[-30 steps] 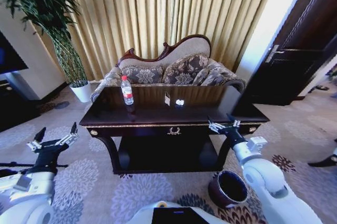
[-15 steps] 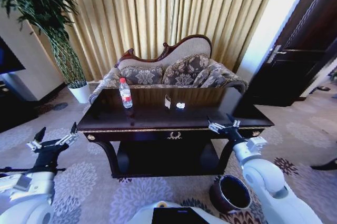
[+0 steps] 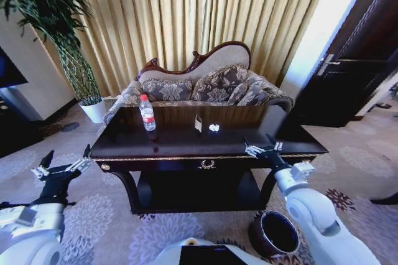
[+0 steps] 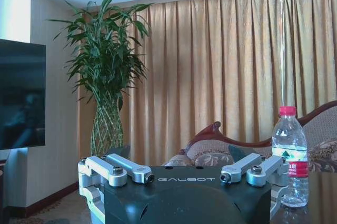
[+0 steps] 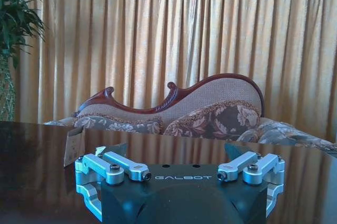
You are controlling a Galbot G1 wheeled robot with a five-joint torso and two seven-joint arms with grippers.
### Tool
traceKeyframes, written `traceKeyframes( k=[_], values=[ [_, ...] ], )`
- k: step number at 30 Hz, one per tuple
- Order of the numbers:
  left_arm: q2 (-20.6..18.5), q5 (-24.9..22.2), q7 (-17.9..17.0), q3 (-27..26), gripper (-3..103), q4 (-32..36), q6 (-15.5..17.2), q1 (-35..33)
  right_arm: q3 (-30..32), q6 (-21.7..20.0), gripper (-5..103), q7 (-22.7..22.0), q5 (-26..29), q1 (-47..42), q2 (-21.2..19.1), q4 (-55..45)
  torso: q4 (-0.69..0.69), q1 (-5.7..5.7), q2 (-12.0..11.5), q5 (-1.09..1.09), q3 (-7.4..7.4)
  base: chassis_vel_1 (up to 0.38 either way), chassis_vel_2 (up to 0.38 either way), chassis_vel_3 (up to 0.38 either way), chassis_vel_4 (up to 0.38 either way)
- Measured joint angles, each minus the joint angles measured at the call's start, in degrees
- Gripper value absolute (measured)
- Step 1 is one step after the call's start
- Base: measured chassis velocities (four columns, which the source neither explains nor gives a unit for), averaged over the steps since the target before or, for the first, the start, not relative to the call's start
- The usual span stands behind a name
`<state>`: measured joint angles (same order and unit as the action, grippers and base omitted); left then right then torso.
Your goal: Move to the front of the table and place the trash on the table into the trash bin.
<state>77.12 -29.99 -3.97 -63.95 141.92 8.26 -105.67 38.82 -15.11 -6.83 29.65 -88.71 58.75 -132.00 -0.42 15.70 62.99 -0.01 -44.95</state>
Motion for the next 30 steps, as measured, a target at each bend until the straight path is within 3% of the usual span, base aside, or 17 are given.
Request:
traceKeyframes(
  k=[9,16,21,25,30],
  values=[
    [-0.2,0.0,0.0,-0.7,100,-0.7,-1.0,-0.5,-1.5,-3.9,100,-1.3,8.1,2.1,-4.9,-3.0,0.0,0.0,0.0,0.0,0.0,0.0,0.0,0.0,0.0],
    [-0.1,0.0,0.0,-1.2,100,-0.4,-1.2,-1.2,-3.1,-11.4,100,-3.6,21.4,11.0,-15.3,-2.0,0.0,0.0,0.0,0.0,0.0,0.0,0.0,0.0,0.0],
    [1.1,0.0,0.0,-1.8,100,-0.1,-1.2,-1.4,-6.7,-16.0,100,-4.2,26.6,17.5,-19.2,1.3,0.01,0.0,0.0,0.0,0.0,0.0,0.0,0.0,0.0],
    [2.0,0.0,0.1,-2.9,100,0.1,-1.2,-2.0,-9.9,-22.2,100,-1.5,34.1,25.8,-22.7,6.0,0.01,0.0,0.0,0.01,-0.01,0.0,0.0,0.0,0.0],
    [2.3,0.2,0.3,-2.7,100,0.1,-1.1,-2.0,-12.2,-23.6,100,0.8,35.1,30.5,-24.2,9.1,-0.01,0.0,0.0,0.0,-0.01,0.0,0.0,0.0,0.0]
  ],
)
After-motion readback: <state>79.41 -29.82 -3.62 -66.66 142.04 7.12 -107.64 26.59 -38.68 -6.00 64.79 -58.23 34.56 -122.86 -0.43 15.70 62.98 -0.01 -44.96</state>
